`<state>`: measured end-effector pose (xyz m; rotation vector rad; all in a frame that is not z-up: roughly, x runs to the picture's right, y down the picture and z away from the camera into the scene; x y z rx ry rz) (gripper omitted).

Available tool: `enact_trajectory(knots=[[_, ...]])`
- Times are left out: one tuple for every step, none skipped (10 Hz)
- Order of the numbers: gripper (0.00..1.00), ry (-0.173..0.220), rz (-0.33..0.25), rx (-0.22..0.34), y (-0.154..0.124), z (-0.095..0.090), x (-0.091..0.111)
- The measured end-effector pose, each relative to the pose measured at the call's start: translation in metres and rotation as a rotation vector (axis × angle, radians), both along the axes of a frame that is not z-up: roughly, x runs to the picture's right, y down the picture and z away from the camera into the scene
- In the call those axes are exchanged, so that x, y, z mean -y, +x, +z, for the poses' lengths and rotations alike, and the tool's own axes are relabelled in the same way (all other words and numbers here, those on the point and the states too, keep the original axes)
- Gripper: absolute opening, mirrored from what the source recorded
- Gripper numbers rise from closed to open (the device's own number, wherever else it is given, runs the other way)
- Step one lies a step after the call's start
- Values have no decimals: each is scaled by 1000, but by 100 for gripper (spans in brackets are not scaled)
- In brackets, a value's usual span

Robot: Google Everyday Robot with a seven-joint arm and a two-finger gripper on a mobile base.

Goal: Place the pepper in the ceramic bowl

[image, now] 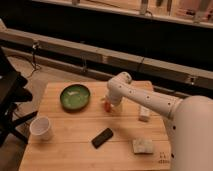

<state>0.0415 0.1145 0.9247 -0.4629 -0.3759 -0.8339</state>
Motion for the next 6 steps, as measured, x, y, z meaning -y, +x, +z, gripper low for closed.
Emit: enact_trajectory(knots=[[80,1,-19,2,-4,3,0],[78,0,-38,1,-6,7,0],[71,-3,-47,7,-8,9,1],[59,0,-59,17,-10,11,1],[49,3,-59,26,-11,12,2],[40,-1,-50,41,-11,12,3]])
